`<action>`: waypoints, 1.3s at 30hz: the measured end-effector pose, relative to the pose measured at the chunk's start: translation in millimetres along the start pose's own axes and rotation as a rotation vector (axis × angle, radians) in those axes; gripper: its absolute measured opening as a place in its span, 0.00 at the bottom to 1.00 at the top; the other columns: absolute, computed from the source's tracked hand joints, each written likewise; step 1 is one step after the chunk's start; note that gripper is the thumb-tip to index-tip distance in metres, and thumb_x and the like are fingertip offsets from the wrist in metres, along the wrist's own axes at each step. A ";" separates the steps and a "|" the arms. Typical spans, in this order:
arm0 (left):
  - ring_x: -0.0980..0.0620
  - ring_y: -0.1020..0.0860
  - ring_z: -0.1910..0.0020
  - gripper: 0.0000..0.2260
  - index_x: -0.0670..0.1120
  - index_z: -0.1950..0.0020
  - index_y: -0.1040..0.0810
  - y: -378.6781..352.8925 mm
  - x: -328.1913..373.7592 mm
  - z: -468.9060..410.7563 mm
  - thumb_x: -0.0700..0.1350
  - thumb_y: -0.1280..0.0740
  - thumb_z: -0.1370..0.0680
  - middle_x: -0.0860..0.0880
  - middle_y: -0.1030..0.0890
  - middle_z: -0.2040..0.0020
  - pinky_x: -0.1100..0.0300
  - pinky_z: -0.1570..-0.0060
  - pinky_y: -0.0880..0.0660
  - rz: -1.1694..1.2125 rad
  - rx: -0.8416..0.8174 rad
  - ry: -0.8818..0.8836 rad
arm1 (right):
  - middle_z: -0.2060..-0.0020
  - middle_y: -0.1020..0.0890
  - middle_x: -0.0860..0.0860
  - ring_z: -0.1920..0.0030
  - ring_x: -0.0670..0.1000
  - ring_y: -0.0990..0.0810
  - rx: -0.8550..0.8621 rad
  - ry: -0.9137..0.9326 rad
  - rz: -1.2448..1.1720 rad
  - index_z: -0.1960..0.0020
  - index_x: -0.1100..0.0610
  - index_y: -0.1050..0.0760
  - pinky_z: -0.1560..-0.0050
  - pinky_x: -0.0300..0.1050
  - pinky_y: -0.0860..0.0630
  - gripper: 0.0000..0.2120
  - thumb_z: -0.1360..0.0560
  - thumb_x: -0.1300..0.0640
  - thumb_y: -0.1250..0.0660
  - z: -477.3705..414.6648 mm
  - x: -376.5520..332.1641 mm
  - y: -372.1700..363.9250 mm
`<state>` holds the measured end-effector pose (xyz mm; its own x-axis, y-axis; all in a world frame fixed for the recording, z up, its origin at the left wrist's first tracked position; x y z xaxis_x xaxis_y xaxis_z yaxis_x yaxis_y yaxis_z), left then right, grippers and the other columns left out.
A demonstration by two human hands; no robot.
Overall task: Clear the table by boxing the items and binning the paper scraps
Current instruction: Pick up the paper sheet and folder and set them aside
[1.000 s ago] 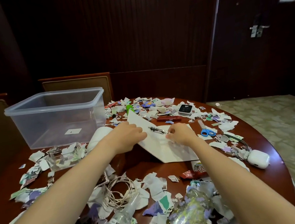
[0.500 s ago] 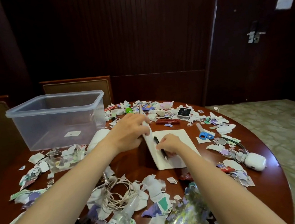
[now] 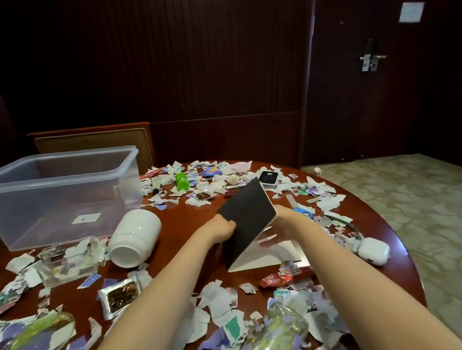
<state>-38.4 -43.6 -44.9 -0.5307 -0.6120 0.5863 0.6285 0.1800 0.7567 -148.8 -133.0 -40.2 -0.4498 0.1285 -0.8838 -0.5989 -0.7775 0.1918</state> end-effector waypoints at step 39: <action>0.44 0.23 0.45 0.22 0.44 0.31 0.32 30.5 1.1 7.2 0.38 0.32 0.24 0.45 0.24 0.38 0.51 0.49 0.25 1.114 0.318 -0.106 | 0.41 0.23 0.57 0.44 0.56 0.22 -0.110 0.099 0.157 0.34 0.59 0.33 0.48 0.48 0.23 0.21 0.26 0.69 0.35 9.4 13.0 13.7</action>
<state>-24.0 -33.3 -19.1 0.1717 0.0711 0.9826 0.6141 0.7722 -0.1631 -169.1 -136.2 -45.0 -0.4615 -0.0561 -0.8854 -0.4481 -0.8466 0.2872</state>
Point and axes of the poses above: each hand's wrist, its own z-axis away from the middle knuckle, its own y-axis out of the back of the hand, x = y × z, the point moved 1 cm from there along -z, towards the middle knuckle
